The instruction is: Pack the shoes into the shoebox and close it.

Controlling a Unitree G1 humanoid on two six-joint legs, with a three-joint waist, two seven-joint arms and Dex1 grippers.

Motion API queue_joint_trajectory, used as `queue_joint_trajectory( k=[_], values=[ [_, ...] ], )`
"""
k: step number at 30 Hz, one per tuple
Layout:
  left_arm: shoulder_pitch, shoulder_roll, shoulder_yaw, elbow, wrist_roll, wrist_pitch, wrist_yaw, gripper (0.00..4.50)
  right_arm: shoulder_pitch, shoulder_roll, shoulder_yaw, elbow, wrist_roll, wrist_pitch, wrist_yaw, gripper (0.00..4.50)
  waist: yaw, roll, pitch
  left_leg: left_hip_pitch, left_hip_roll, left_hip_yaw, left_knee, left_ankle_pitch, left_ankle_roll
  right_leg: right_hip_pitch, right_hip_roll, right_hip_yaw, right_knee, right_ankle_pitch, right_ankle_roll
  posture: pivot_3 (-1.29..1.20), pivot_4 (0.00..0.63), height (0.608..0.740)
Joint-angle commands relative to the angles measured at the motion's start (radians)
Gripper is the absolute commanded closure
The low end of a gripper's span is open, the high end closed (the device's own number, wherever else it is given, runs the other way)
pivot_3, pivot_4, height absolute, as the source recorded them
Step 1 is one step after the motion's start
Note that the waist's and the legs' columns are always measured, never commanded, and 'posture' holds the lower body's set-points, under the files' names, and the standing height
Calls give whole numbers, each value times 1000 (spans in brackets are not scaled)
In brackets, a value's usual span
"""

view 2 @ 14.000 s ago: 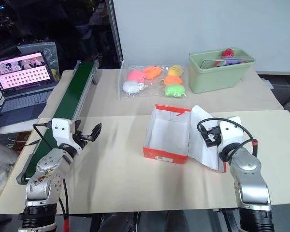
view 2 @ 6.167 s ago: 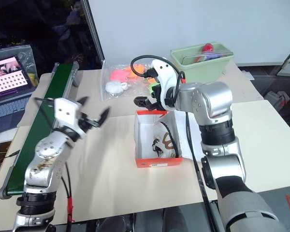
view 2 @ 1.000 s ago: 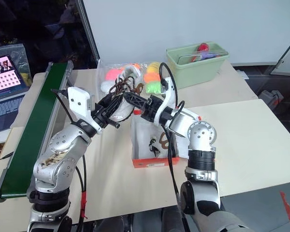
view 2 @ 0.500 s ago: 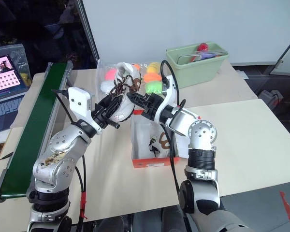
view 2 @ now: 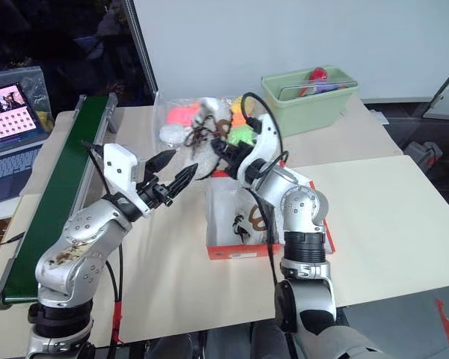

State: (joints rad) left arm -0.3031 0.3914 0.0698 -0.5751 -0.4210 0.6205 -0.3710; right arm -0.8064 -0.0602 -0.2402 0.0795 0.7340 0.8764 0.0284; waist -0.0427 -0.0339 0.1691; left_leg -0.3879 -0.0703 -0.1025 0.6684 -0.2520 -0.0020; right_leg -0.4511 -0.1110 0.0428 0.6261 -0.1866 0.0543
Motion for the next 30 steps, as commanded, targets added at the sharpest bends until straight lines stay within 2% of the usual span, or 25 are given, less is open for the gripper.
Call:
queue_joint_trajectory(
  k=[1, 4, 6, 8, 11, 16, 19, 25, 30],
  values=[
    [56, 68, 46, -52, -21, -24, -66, 1404, -63, -134, 61, -36, -83, 27, 49, 4168, -4, 1, 0, 0, 0, 0, 0, 0, 0, 0, 0, 0, 0, 0, 0, 0, 150, 740],
    [151, 157, 59, -28, -3, -107, -183, 1404, -118, -301, 126, -63, -49, 256, 141, 4168, -9, 1, 0, 0, 1, 3, 0, 0, 1, -1, 0, 0, 0, 0, 0, 0, 150, 740],
    [199, 214, 57, 2, 16, -180, -263, 1404, -167, -374, 134, -57, -7, 416, 186, 4168, -11, 1, 0, 0, 2, 5, 0, -1, 1, -3, 0, 1, 0, 0, 0, 0, 150, 740],
    [221, 251, 49, 27, 21, -237, -323, 1404, -219, -418, 139, -33, 13, 545, 222, 4168, -10, 1, 0, 1, 3, 7, 0, -1, 2, -3, 1, 1, -2, -1, -1, 0, 150, 740],
    [212, 272, 28, 67, 20, -290, -393, 1404, -319, -428, 125, 69, 51, 710, 224, 4168, -6, 1, 0, 1, 4, 14, 0, -2, 3, -2, 1, 1, -3, -1, -2, 0, 150, 740],
    [182, 275, -7, 125, 32, -352, -461, 1404, -411, -421, 183, 266, 166, 738, 150, 4168, -2, 1, 0, 2, 7, 20, 0, -2, 4, -1, 1, 1, -2, 0, -3, 0, 150, 740],
    [175, 271, -18, 136, 37, -367, -471, 1404, -419, -402, 206, 302, 221, 738, 86, 4168, -2, 1, 0, 0, 8, 20, 0, -3, 5, -1, 1, 1, -1, 0, -3, 0, 150, 740],
    [178, 269, -15, 119, 28, -358, -469, 1404, -342, -295, 168, 293, 332, 738, -97, 4168, -5, 1, 0, -1, 11, 20, 0, -3, 5, -4, 2, 1, 0, 1, -4, 0, 150, 740],
    [193, 278, -6, 111, 25, -363, -477, 1404, -294, -258, 144, 278, 409, 738, -215, 4168, -3, 1, 0, -2, 11, 21, 1, -3, 5, -4, 2, 1, 0, 1, -4, 0, 150, 740]
  ],
)
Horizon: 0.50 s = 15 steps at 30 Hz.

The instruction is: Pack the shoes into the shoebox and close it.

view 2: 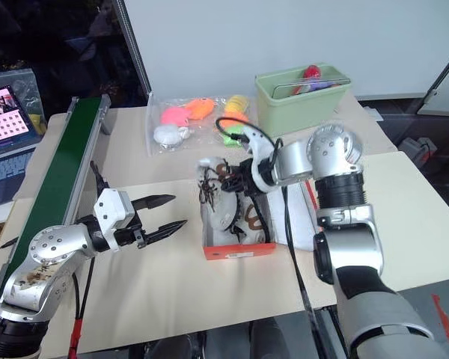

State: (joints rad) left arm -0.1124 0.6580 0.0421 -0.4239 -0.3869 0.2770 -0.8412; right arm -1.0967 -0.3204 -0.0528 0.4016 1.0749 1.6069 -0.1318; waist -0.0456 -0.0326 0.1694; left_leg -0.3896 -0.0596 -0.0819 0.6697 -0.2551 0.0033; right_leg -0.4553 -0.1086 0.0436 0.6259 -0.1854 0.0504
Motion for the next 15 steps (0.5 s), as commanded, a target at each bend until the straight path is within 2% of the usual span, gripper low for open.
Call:
queue_joint_trajectory(
  k=[1, 8, 15],
  values=[
    [3, 15, 24, -40, -8, -20, -8, 1404, 8, 0, -39, -53, 83, 8, -70, 4168, 0, 0, 0, 0, 0, 0, 0, 0, 0, 0, 0, 0, 0, 0, 0, 0, 150, 740],
    [1, 25, 33, -45, -8, -22, -9, 1404, 75, -11, -27, -96, 187, 8, -176, 4168, -3, 0, 0, 0, 0, 1, 0, 0, 0, 0, 0, 0, 0, 0, 0, 0, 150, 740],
    [1, 24, 35, -58, -10, -20, -6, 1404, 165, 83, -101, -135, 175, 8, -298, 4168, -3, 0, 0, 1, 1, 2, 1, 0, 1, 0, 1, 0, 0, 0, 0, 0, 150, 740]
  ],
)
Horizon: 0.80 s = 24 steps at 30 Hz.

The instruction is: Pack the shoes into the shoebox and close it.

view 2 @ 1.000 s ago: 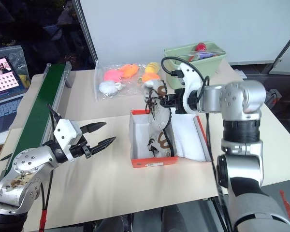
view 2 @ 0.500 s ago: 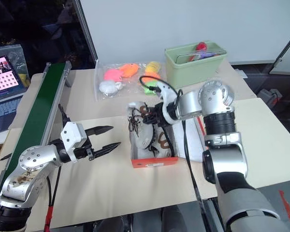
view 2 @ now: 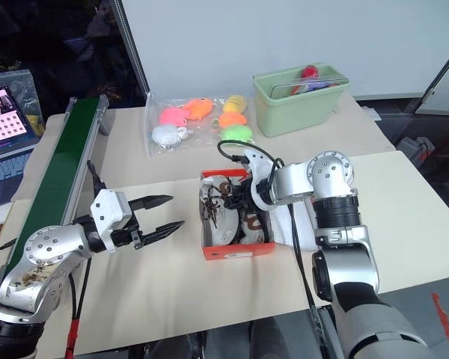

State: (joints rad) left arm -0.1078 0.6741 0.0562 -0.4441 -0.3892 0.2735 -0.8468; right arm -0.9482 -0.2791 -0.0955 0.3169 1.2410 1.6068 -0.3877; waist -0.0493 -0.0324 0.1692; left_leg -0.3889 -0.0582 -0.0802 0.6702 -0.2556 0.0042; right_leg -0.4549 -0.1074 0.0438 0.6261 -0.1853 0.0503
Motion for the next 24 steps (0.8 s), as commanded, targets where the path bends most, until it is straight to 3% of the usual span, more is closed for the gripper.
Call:
queue_joint_trajectory(
  k=[1, 10, 12, 20, 21, 24],
  values=[
    [-3, 9, 21, -38, -8, -17, -1, 1404, 28, 60, -65, -52, -4, 8, -51, 4168, 0, 0, 0, 0, 0, 0, 0, 0, 0, 0, 0, 0, 0, 0, 0, 0, 150, 740],
    [-17, 10, 14, -25, -5, -26, -12, 1404, 35, 95, -65, -52, -188, 7, -1, 4168, 1, 0, 0, 0, 0, 0, 0, 0, 0, 0, 0, 0, 0, 0, 0, 0, 150, 740],
    [-28, 7, 9, -13, -2, -26, -12, 1342, 27, 84, -62, -52, -223, 8, 29, 3193, 1, 0, 0, 0, 0, 0, 0, 0, 0, 0, 1, 0, 0, 0, 0, 0, 150, 740],
    [-50, 0, -5, 12, 2, -31, -20, 1342, -58, 100, -128, -95, -290, 8, 101, 561, 0, 0, 0, 1, 0, 0, 1, 0, 0, 0, 1, 0, 0, 0, 0, 0, 150, 740],
    [-52, 0, -6, 15, 1, -32, -22, 1342, -70, 100, -141, -100, -281, 8, 100, 300, -1, 0, 0, 1, 0, 0, 1, 0, 0, 0, 1, 0, 0, 0, 0, 0, 150, 740],
    [-58, -3, -10, 23, 0, -34, -28, 1342, -88, 88, -164, -133, -257, 8, 93, 300, -1, 0, 0, 1, 0, 0, 1, 0, 0, 0, 1, 0, 0, 0, 0, 0, 150, 740]
  ],
)
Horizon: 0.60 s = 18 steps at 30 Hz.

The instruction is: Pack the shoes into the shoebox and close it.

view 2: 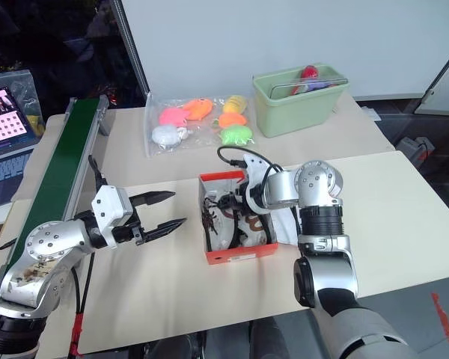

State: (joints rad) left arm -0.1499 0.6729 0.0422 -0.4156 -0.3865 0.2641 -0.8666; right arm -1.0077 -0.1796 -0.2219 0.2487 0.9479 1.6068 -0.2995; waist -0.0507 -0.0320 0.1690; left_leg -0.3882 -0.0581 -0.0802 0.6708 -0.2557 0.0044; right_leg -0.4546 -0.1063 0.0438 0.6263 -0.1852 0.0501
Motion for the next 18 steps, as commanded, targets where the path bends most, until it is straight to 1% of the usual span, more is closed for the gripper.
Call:
queue_joint_trajectory(
  k=[1, 3, 5, 7, 8, 10, 11, 13, 15, 16, 18],
  values=[
    [-16, -4, 2, -3, -4, -25, -10, 1342, -31, -20, -42, -90, 38, 8, 6, 300, 1, 0, 0, 0, 0, 0, 0, 0, 0, 0, 0, 0, 0, 0, 0, 0, 150, 740],
    [-11, -11, 0, -4, -13, -18, -10, 1342, -31, -30, -71, -135, 67, 8, -7, 300, 2, 0, 0, 0, 0, 0, 0, 0, 0, 0, 0, 0, 0, 0, 0, 0, 150, 740],
    [0, -21, 3, -11, -27, -8, -11, 1342, -20, -65, -63, -232, 77, 8, 41, 300, 4, 0, 0, 0, 0, 0, 0, 0, 0, 0, 0, 0, 0, 0, 0, 0, 150, 740],
    [12, -31, 7, -13, -36, -6, -8, 1342, 11, -95, -78, -310, 149, 8, 124, 300, 5, 0, 0, -1, 0, 0, 0, 0, 0, 0, 0, 0, 0, 0, 0, 0, 150, 740],
    [21, -34, 8, -11, -37, -12, -11, 1342, 47, -148, -76, -384, 171, 4, 193, 300, 5, 0, 0, -1, 0, 0, 0, 0, 1, 0, 0, 0, -1, 0, 0, 0, 150, 740],
    [27, -42, 11, -11, -42, -19, -14, 1342, 137, -286, -118, -538, 273, -3, 387, 300, 12, 0, 0, -1, 0, 0, 0, -1, 1, 0, 0, 0, -1, 0, 0, 0, 150, 740],
    [28, -45, 13, -11, -45, -19, -15, 1342, 170, -332, -135, -580, 304, -16, 451, 300, 18, 0, 0, -1, 0, -2, 0, -1, 1, 1, 0, -2, -2, 0, 0, 0, 150, 740],
    [26, -48, 15, -10, -54, -16, -18, 1342, 260, -438, -178, -651, 304, -89, 556, 300, 17, 0, 0, -2, 0, -1, 4, -2, 4, 2, 0, -2, -2, -1, 1, 0, 150, 740],
    [22, -52, 14, -6, -78, 3, -25, 1342, 407, -525, -326, -723, 371, -134, 686, 300, 18, 0, 0, -2, 0, 0, 7, -3, 4, 3, 0, -2, -3, -1, 1, 0, 150, 740],
    [20, -53, 14, -4, -88, 12, -27, 1342, 471, -556, -376, -752, 393, -155, 741, 300, 21, 0, 0, 0, 1, 0, 7, -3, 5, 7, 0, -2, -4, -1, 1, 0, 150, 740],
    [12, -48, 2, 5, -91, 6, -48, 1342, 653, -602, -445, -834, 441, -167, 839, 300, 29, 1, 0, 9, 3, 0, 6, -6, 9, 19, 2, -3, -14, -1, 2, 0, 150, 740]
  ],
)
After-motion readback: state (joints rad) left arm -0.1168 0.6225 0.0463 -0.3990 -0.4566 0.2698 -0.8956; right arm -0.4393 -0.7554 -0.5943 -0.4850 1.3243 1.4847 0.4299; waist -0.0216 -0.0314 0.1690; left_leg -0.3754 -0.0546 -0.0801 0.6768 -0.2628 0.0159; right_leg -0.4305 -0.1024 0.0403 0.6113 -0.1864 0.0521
